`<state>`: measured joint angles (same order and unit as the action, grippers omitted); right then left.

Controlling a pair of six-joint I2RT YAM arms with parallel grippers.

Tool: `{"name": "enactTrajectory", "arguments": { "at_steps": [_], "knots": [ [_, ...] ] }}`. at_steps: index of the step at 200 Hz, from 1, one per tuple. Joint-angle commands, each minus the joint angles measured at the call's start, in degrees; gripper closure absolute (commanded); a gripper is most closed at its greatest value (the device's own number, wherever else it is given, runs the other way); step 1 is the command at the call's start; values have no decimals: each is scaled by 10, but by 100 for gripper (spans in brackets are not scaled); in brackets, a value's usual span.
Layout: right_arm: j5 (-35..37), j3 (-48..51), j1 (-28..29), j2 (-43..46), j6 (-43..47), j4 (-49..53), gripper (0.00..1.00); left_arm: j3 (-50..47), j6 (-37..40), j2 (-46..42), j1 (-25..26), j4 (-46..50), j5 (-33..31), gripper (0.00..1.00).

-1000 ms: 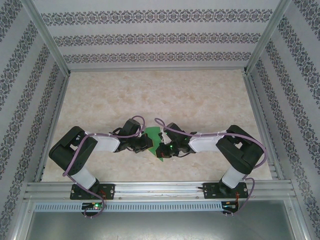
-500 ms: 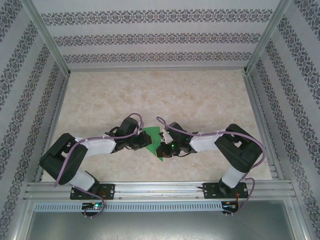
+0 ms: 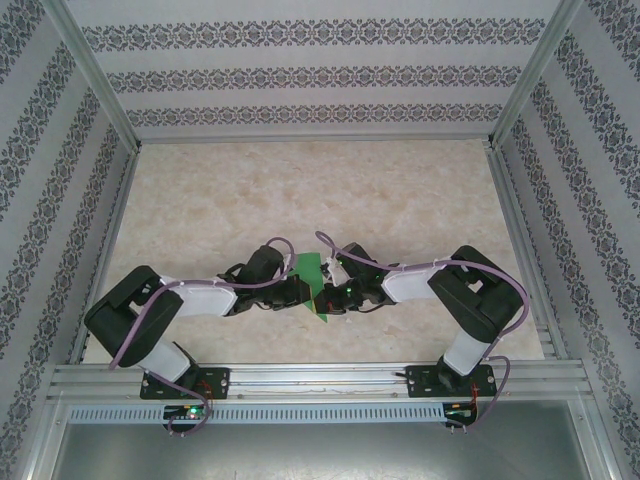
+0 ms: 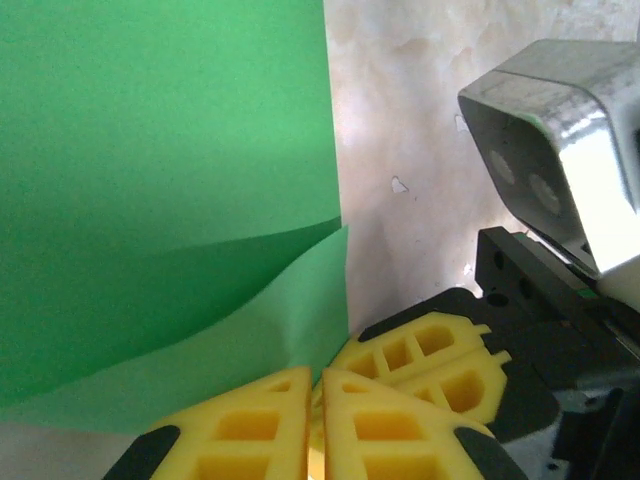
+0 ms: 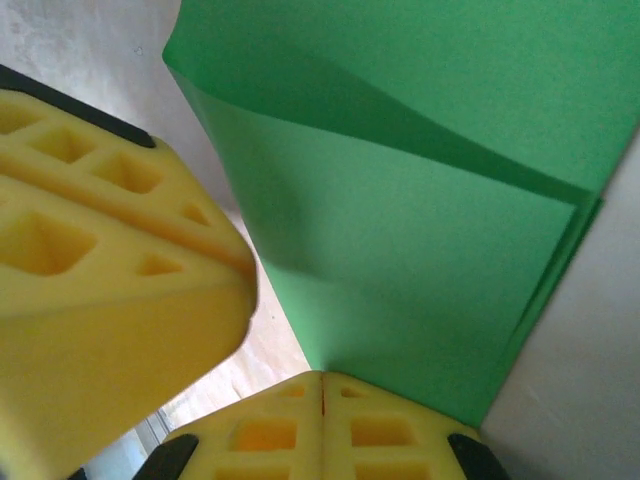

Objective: Fold a paper plane with a square sheet of paper (fold left side to right side)
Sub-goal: Third fold the triangle at the center of the table.

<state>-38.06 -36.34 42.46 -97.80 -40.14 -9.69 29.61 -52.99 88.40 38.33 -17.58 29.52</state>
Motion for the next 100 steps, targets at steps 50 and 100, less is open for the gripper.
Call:
{"name": "enactTrajectory", "arguments": {
  "at_steps": [50,100],
  "knots": [
    [71,24,-5,-42,26,65,100,-8,-17,47,13,-53,-26,90],
    [78,23,-4,-43,32,89,100,-10,-14,66,11,-5,-65,90]
  ]
}}
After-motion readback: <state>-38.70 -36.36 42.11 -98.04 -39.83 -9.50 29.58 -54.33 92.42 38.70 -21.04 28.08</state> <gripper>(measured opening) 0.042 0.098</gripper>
